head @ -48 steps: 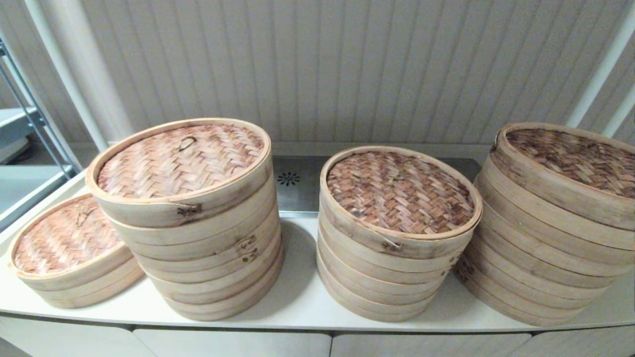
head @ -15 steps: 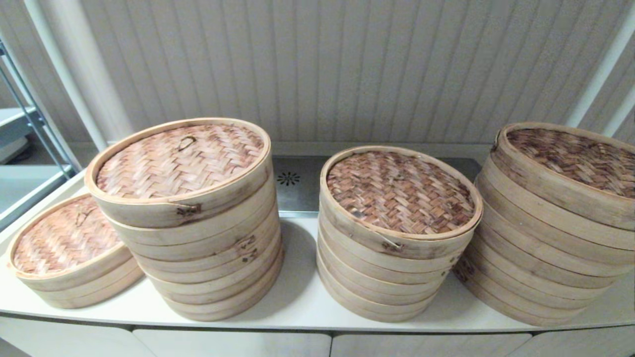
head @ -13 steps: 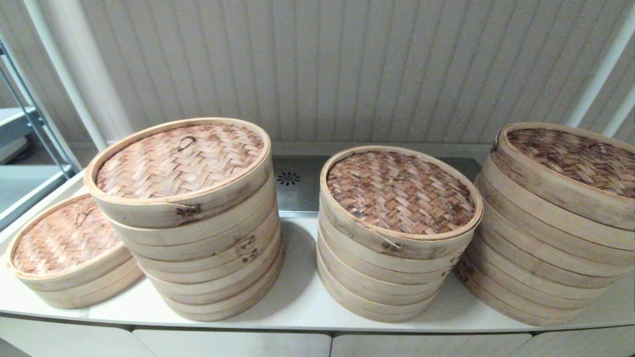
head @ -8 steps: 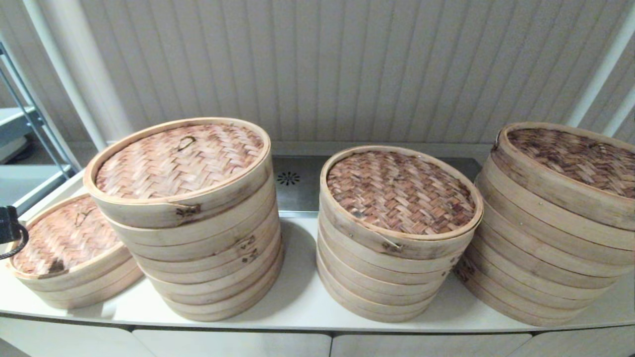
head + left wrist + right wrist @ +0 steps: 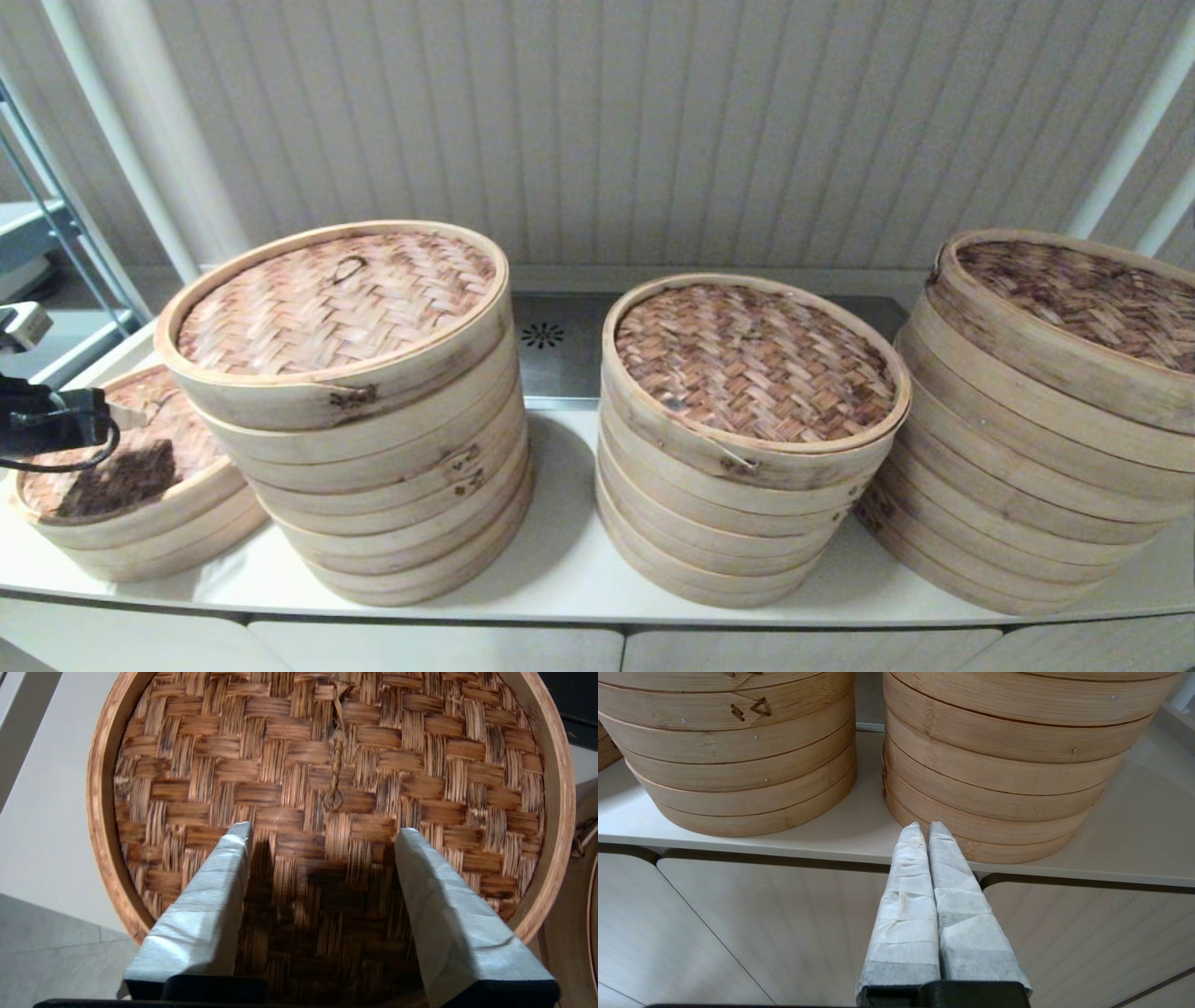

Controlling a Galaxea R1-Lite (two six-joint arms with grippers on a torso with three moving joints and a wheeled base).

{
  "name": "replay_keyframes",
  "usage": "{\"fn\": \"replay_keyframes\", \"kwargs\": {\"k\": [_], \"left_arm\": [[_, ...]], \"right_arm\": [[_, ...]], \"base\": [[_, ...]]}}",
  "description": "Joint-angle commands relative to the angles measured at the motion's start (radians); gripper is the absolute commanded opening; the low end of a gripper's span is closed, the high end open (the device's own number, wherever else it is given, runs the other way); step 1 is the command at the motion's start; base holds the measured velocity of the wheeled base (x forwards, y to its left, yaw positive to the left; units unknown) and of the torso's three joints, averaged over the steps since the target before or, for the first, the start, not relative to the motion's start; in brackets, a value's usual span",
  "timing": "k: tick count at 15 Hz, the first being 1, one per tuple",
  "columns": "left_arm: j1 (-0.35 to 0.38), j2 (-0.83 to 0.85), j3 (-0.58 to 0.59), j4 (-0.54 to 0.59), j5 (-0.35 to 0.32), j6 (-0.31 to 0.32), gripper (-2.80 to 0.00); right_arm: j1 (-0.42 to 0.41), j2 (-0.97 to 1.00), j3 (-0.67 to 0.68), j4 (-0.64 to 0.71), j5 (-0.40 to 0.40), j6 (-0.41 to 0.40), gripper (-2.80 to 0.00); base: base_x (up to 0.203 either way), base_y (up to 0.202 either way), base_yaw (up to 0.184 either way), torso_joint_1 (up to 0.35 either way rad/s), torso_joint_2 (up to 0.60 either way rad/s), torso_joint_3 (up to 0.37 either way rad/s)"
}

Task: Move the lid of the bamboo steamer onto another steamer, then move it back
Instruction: Pick up the steamer

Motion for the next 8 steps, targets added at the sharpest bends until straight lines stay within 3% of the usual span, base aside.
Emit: {"fn": "replay_keyframes", "kwargs": {"k": [1, 4, 8], "left_arm": [[-0.002, 0.042, -0.019, -0.003, -0.025, -0.001, 0.0], [-0.004, 0.075, -0.052, 0.002, -0.122, -0.006, 0.0], [-0.016, 0.139, -0.124, 0.001, -0.123, -0.005, 0.0]], "right_arm": [[0.0, -0.002, 0.0, 0.0, 0.001, 0.001, -2.8], [0.0, -0.002, 0.0, 0.0, 0.001, 0.0, -2.8], [0.0, -0.002, 0.0, 0.0, 0.0, -0.001, -2.8]], "base": [[0.0, 0.0, 0.0, 0.0, 0.0, 0.0], [0.0, 0.0, 0.0, 0.0, 0.0, 0.0], [0.0, 0.0, 0.0, 0.0, 0.0, 0.0]]}}
